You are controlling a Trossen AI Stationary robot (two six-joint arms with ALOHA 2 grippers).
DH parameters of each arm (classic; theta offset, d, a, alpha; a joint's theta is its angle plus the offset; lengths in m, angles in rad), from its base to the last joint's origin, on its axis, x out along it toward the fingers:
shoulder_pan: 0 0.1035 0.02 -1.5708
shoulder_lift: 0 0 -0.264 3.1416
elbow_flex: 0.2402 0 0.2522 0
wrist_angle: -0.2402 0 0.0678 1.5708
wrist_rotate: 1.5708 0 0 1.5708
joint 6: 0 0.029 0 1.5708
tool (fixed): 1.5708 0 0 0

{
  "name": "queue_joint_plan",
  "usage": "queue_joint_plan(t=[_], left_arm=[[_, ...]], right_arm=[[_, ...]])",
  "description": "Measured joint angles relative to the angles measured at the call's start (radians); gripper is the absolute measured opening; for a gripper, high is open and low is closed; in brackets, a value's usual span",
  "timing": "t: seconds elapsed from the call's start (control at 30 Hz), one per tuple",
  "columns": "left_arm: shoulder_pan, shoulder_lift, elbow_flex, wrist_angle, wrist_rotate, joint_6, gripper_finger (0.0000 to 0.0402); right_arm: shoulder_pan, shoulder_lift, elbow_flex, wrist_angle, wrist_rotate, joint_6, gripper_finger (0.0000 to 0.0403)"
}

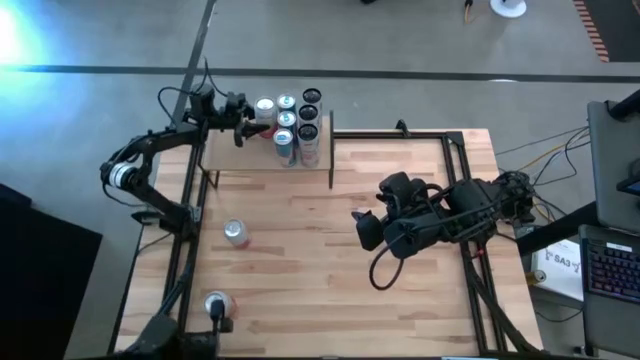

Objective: Place canned beverage on shelf
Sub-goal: Put the right pink-white soda can on the shelf

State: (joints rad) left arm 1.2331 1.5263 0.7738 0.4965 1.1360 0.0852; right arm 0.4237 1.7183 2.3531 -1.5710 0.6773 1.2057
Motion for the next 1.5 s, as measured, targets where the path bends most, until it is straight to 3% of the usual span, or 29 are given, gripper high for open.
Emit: queue_joint_plan(t=[0.3, 0.73, 0.97, 1.5], left_arm=[[0.002, 0.012, -0.017, 0.001, -0.041, 0.059, 0.0234], [0.002, -0.001, -0.023, -0.037, -0.077, 0.055, 0.0309], [0.002, -0.051, -0.018, -0.080, -0.150, 0.102, 0.0313], [0.006, -0.204, -0.015, -0.116, -0.188, 0.117, 0.0313]], right_arm=[[-0.015, -0.010, 0.000, 0.000, -0.004, -0.064, 0.0363], [-0.015, -0.010, 0.000, 0.000, -0.005, -0.077, 0.0363], [-0.019, -0.010, 0.000, 0.000, -0.005, -0.095, 0.0363], [-0.019, -0.010, 0.000, 0.000, 0.003, -0.144, 0.0363]])
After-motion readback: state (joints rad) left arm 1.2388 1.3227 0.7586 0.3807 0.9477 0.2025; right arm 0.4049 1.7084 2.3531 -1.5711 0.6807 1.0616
